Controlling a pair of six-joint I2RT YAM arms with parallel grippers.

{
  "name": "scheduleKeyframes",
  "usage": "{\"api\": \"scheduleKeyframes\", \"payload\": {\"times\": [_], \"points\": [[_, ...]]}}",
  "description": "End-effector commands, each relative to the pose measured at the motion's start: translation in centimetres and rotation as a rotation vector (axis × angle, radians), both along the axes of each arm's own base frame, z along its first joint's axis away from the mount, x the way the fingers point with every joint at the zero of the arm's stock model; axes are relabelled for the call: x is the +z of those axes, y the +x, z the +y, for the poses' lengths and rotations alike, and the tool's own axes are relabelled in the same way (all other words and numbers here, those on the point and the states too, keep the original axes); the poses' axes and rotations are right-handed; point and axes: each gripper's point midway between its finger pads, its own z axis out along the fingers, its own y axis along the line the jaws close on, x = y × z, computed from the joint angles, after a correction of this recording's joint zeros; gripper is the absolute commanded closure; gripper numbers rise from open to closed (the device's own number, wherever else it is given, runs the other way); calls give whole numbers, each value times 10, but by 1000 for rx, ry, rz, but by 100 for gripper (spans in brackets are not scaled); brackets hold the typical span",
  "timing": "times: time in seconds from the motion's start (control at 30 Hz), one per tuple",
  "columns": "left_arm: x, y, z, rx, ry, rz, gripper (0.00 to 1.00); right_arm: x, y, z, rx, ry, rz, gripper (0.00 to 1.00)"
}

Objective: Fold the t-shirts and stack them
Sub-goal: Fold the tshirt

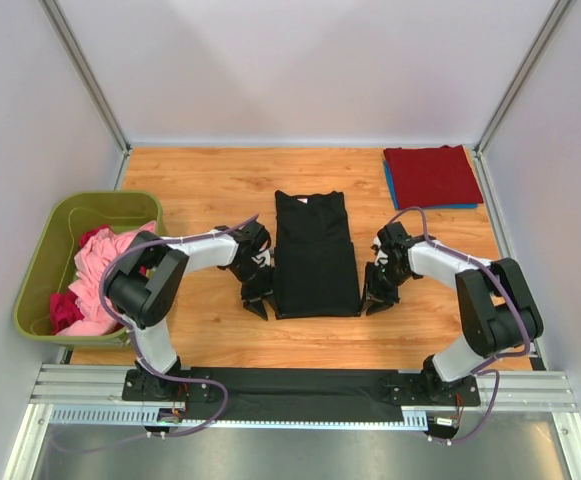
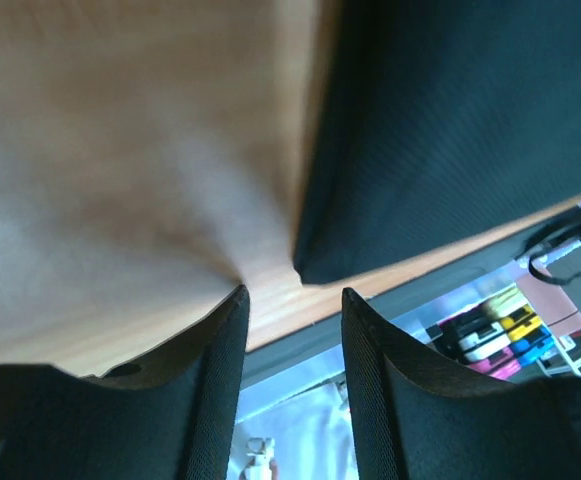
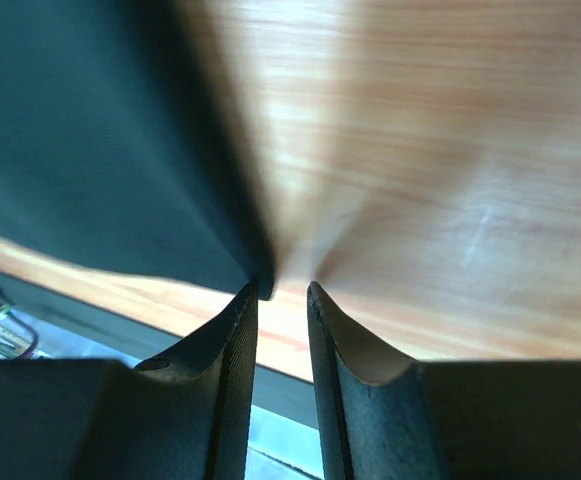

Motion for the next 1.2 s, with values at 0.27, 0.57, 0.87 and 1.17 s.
{"api": "scheduleKeyframes", "payload": {"times": [0.27, 0.57, 0.87, 1.17], "points": [[-19, 10, 0, 23, 47, 6, 53, -25, -11, -8, -23, -29, 26, 74], [-15, 14, 1, 68, 35, -5, 54, -2, -3, 6, -36, 50, -17, 72], [-16, 11, 7, 123, 33, 15, 54, 2, -2, 10, -43, 80, -26, 69], [-4, 17, 6, 130, 6, -10, 55, 9, -4, 14, -49, 117, -38, 70]]}}
